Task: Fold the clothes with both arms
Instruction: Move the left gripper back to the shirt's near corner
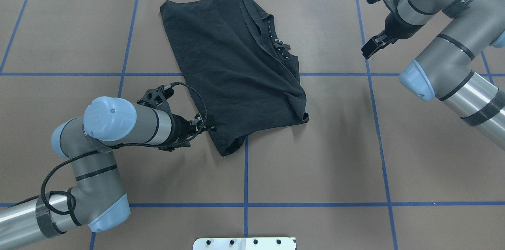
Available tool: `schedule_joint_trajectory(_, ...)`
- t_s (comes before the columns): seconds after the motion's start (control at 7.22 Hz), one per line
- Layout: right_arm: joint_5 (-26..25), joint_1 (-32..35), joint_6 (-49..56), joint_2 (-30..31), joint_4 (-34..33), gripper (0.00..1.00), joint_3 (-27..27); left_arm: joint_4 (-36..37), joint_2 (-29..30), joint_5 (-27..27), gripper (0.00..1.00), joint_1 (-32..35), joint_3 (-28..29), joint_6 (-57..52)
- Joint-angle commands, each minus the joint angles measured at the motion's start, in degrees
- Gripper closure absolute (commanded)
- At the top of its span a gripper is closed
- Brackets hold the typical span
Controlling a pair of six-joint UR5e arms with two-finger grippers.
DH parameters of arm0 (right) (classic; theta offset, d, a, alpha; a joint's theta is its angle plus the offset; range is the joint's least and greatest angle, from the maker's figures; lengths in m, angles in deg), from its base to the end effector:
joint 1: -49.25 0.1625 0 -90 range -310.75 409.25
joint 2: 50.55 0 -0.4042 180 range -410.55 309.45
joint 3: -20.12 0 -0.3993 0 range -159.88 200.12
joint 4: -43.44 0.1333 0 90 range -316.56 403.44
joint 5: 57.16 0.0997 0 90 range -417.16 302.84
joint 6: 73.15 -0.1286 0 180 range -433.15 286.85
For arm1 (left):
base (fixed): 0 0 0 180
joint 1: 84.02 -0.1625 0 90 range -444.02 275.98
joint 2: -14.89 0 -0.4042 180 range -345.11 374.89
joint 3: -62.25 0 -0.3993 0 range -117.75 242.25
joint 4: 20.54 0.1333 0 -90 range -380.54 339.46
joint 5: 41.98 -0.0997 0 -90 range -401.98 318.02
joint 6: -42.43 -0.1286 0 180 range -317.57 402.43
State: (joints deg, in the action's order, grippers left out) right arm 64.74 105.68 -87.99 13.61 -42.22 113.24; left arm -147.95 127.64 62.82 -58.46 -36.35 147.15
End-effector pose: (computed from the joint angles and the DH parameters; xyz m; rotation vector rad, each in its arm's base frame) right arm -0.3154 -0.5934 0.3695 0.2970 -0.7317 -0.4716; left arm 0.5424 -0.3708 0.2796 -0.1138 1.2203 -0.4591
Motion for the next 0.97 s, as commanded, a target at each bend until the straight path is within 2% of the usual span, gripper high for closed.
schedule_joint_trajectory(0.0,0.0,0.0,-0.01,-0.08,-0.03,0.01,0.04,-0.12,1.15,-3.1,0.01,-3.13,0.25,6.19)
schedule_joint_trajectory(0.14,0.0,0.0,0.07,-0.08,-0.03,0.01,0.04,-0.12,1.33,-3.37,0.07,-3.93,0.43,6.37)
schedule_joint_trajectory(0.28,-0.09,0.0,0.07,-0.08,-0.03,0.01,0.04,-0.12,1.77,-3.73,0.2,-4.28,0.87,6.38)
schedule_joint_trajectory(0.42,-0.09,-0.09,0.07,-0.08,-0.03,0.01,0.04,-0.2,2.21,-3.64,0.26,-4.29,1.22,6.2)
schedule_joint_trajectory(0.55,-0.09,-0.09,0.07,-0.08,-0.03,0.01,0.04,-0.29,2.3,-3.64,0.26,-4.29,1.57,6.03)
schedule_joint_trajectory(0.69,-0.09,-0.09,0.07,-0.08,0.06,0.01,0.04,-0.38,2.3,-3.64,0.36,-4.2,1.66,5.94)
schedule_joint_trajectory(0.83,-0.09,-0.09,0.07,0.0,0.06,0.01,0.04,-0.38,2.3,-3.64,0.51,-4.29,1.66,5.68)
